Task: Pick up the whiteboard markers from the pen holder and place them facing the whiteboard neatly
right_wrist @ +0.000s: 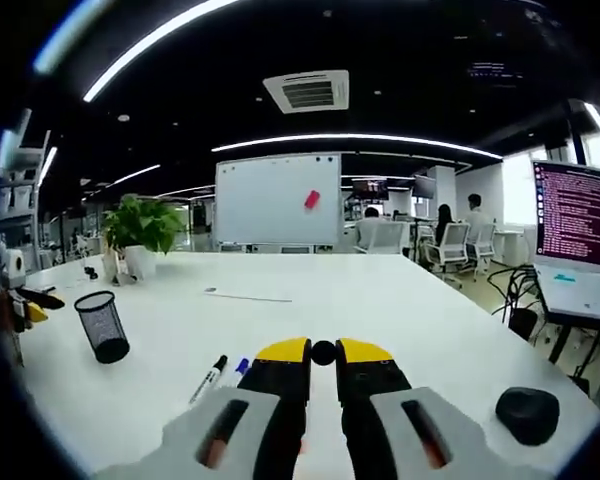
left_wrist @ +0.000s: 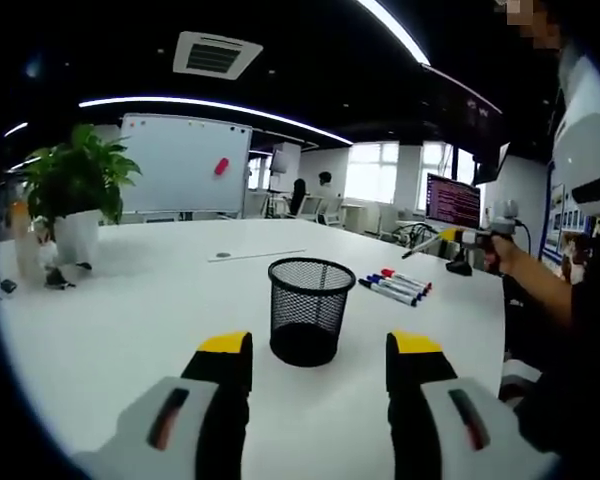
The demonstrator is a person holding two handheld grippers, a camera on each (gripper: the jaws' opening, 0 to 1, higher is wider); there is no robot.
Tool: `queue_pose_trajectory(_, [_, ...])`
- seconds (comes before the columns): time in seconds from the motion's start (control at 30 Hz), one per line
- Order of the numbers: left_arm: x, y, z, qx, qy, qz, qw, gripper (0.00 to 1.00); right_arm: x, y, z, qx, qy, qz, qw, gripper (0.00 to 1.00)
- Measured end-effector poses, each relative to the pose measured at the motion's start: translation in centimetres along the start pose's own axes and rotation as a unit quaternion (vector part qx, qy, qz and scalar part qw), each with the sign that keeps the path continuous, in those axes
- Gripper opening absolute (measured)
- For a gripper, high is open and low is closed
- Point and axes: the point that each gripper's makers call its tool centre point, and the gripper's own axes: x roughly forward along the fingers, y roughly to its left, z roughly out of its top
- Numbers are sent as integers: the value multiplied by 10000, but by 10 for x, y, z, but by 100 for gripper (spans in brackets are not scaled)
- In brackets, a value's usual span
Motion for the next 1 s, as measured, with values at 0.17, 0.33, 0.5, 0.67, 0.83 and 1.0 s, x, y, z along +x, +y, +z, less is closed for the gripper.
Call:
queue_pose_trajectory(0.17, [-1,2,-1,-13,5,17,10000,55,8,-1,-12,-8,238,-54,9997,13])
queue_pose_trajectory(0.33, [-1,3,-1,-17,-2,11,10000,55,15,3,-21,-82,392,-34,9992,13])
queue_pose_trajectory(0.5, [-2,5,-1,-27,-11,35,10000,55,19,3,-30,-81,550,-97,9984,13])
queue_pose_trajectory(0.67, [-3,7,-1,-43,-18,66,10000,55,22,4,-31,-73,591,-101,9982,13])
queue_pose_trajectory(0.83, [-1,6,0,-36,-3,39,10000,55,24,6,-34,-115,646,-106,9978,13])
queue_pose_trajectory(1.0, [2,3,0,-88,-15,-18,10000,55,26,5,-39,-124,714,-134,9973,13])
